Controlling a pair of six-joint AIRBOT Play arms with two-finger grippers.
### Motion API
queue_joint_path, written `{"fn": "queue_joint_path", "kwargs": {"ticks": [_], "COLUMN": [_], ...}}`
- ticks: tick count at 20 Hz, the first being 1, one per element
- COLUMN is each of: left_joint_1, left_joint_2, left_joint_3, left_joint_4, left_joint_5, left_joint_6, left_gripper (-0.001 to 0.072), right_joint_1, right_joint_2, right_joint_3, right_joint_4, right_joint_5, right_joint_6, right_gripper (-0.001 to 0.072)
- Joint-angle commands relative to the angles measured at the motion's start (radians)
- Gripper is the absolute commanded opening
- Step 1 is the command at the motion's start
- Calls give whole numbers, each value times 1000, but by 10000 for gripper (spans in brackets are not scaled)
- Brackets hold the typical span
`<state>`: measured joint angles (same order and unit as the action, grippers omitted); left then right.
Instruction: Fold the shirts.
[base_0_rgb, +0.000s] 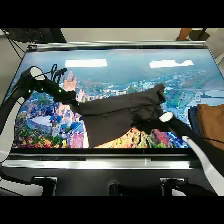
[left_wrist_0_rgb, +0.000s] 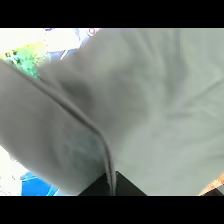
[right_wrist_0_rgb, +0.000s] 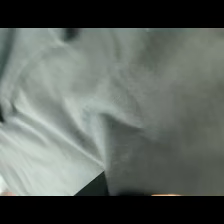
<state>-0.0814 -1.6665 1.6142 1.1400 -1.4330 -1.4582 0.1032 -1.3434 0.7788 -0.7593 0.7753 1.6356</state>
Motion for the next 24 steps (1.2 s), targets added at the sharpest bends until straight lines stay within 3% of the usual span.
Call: {"fn": "queue_joint_path", "kwargs": {"ticks": [1,4,6,7,8,9,13,16,21,24], "left_joint_1": [6,-17,-35,-43,-50,-53,-57,-57,-57,-57], "left_joint_2": [3,2,-6,-10,-10,-10,-10,-10,-10,-10], "left_joint_3": [0,0,0,0,0,0,0,0,0,0], "left_joint_4": [0,0,0,0,0,-1,0,0,0,0], "left_joint_5": [-49,-67,-67,-67,-67,-68,-66,-59,-59,-59], "left_joint_6": [12,23,23,23,23,23,23,23,23,23], "left_gripper": [29,29,29,29,29,29,29,29,29,29], "right_joint_1": [-235,-401,-394,-383,-380,-380,-380,-378,-160,54], "right_joint_2": [109,181,177,175,175,178,229,239,239,238], "right_joint_3": [57,64,62,62,64,74,64,-97,-346,-353], "right_joint_4": [-332,-306,-296,-296,-294,-291,-314,-209,-87,-22], "right_joint_5": [167,158,193,195,218,279,595,673,499,330], "right_joint_6": [44,55,53,47,32,-14,-129,-179,-199,-131], "right_gripper": [43,43,55,198,414,532,550,553,561,608]}}
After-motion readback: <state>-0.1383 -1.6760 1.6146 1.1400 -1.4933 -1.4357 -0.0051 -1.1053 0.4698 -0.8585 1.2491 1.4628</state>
